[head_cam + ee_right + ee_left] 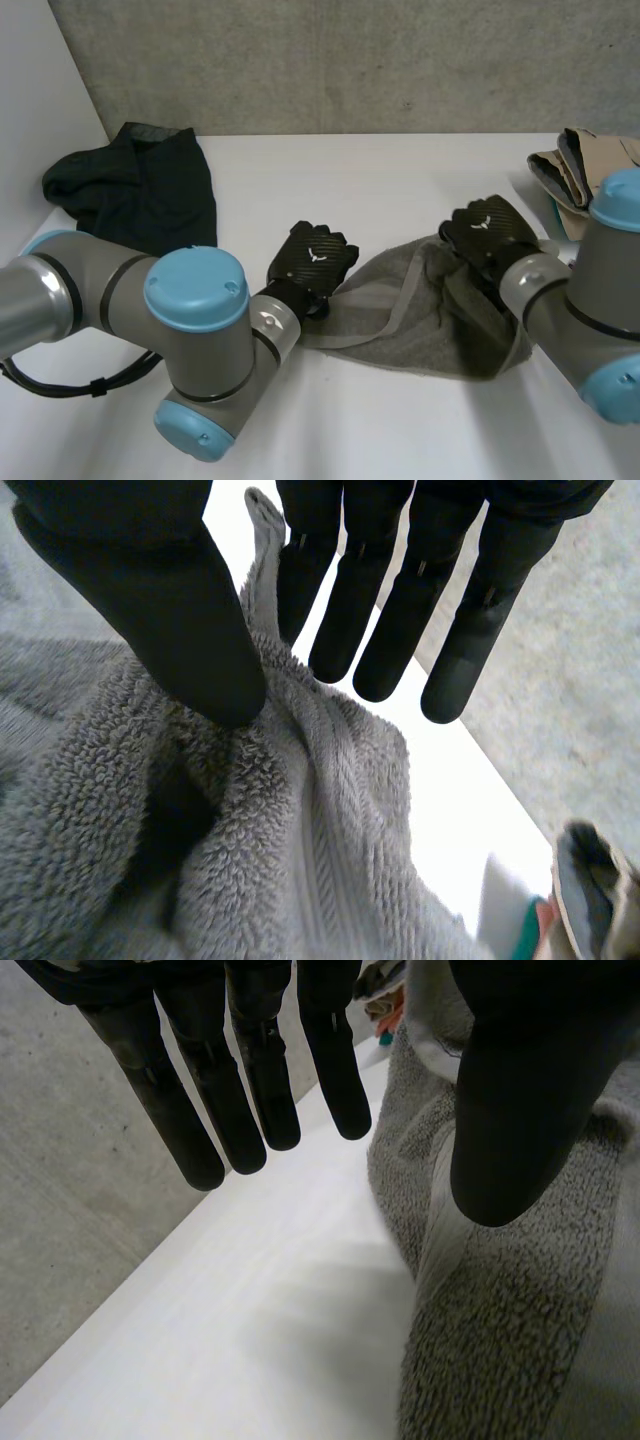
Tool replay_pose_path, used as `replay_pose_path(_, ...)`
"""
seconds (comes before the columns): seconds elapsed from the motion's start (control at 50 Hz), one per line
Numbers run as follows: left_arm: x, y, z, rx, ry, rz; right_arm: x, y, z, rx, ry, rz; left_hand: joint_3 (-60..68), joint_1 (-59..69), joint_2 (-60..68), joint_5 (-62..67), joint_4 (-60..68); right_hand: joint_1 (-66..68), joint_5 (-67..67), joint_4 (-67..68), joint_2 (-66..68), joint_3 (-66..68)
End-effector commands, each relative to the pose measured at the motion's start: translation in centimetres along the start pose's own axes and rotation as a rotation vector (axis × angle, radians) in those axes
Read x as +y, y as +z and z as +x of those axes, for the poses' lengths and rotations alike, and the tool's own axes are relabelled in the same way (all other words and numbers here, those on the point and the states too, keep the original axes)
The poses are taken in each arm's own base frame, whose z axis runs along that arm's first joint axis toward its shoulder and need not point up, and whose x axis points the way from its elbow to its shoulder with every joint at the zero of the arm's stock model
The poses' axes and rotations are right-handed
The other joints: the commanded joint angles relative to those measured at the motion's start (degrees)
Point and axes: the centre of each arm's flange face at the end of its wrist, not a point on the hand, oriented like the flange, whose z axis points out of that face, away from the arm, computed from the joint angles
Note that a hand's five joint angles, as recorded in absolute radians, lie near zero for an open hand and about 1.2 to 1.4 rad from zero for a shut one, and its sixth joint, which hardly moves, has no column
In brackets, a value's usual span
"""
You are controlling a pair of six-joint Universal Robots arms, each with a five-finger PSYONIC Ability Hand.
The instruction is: Fold the laundry.
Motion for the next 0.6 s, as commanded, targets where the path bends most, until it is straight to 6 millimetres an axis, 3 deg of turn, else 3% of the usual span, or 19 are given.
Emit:
replay_pose_path(0.02,0.5,-0.6,-1.9,-0.053,-0.003,-0.065,-1.6,3.8,-2.2,-0.122,-0.082,0.137,1.99,1.94,2.09,2.47,2.17,-32.1,-32.74,-32.37,-32.4,-32.43)
replay_pose_path(0.12,0.3,-1.2,-3.8,-0.132,-0.031,-0.08,-2.9,5.7,-2.4,-0.139,-0.107,0.224,1.48,1.43,1.58,1.96,1.66,-45.42,-46.06,-45.68,-45.72,-45.75)
replay_pose_path(0.22,0.2,-1.8,-5.0,-0.169,-0.058,-0.083,-4.3,5.7,-0.1,-0.07,-0.052,0.204,0.81,0.75,0.9,1.29,0.99,-45.42,-46.06,-45.68,-45.72,-45.75)
replay_pose_path(0.26,0.2,-2.1,-5.1,-0.166,-0.068,-0.087,-4.9,4.6,1.7,-0.031,-0.012,0.171,-0.37,-0.42,-0.27,0.12,-0.18,-45.42,-46.06,-45.68,-45.72,-45.75)
replay_pose_path(0.38,0.8,-3.0,-4.1,-0.078,-0.058,-0.108,-3.6,0.2,4.9,-0.016,0.034,-0.035,-6.08,-6.13,-5.98,-5.59,-5.89,-45.42,-46.06,-45.68,-45.72,-45.75)
replay_pose_path(0.54,2.7,-2.7,-3.4,-0.008,-0.001,-0.163,-0.6,-4.5,5.3,-0.104,-0.026,-0.263,-11.81,-11.86,-11.71,-11.32,-11.62,-43.43,-44.07,-43.7,-43.73,-43.76)
replay_pose_path(0.6,3.3,-2.3,-3.2,-0.002,0.012,-0.18,0.1,-5.4,5.0,-0.116,-0.033,-0.288,-13.65,-13.71,-13.56,-13.17,-13.47,-39.38,-40.01,-39.64,-39.68,-39.7)
